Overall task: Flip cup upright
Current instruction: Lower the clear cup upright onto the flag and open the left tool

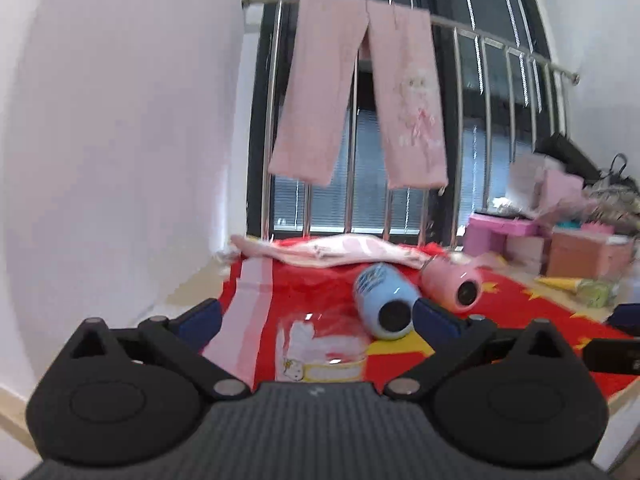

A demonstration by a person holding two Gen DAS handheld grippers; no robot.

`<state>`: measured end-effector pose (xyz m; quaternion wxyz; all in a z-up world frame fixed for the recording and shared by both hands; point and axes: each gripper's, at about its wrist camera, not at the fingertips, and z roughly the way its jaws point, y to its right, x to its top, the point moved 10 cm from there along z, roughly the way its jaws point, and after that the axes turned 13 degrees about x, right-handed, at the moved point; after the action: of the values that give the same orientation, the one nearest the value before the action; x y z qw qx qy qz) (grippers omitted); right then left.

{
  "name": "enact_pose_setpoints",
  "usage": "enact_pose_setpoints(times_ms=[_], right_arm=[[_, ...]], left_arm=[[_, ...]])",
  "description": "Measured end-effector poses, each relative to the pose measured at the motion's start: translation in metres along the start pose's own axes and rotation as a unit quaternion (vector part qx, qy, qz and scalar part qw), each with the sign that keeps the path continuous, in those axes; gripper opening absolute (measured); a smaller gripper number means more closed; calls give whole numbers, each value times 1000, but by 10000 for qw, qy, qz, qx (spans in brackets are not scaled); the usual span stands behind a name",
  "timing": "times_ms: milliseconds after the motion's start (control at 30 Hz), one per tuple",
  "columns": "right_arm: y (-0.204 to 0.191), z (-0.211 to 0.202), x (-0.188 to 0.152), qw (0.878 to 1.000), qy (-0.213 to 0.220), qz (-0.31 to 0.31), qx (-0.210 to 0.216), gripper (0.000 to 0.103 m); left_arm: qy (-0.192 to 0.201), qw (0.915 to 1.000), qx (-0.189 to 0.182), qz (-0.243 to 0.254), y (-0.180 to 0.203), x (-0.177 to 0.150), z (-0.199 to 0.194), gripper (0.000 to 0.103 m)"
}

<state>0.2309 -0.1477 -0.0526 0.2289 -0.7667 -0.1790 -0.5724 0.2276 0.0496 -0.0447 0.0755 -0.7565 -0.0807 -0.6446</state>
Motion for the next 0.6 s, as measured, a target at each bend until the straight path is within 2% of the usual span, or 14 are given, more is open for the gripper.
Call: enact_pose_setpoints(times_ms=[167, 300, 467, 600], right_arm=[[-27, -55, 14, 9992, 387, -44, 4, 103], [-48, -99, 18, 9977, 637, -176, -135, 103], [-61, -140, 20, 9939, 852, -297, -639, 103], [-67, -154, 19, 9915, 878, -445, -850, 103]], left_arm=[[314, 9994, -80, -89, -4, 30, -77, 103], [240, 9988, -362, -221, -3, 31, -125, 103], [31, 9990, -400, -219, -4, 19, -162, 103], [118, 9990, -348, -248, -2, 19, -172, 103]])
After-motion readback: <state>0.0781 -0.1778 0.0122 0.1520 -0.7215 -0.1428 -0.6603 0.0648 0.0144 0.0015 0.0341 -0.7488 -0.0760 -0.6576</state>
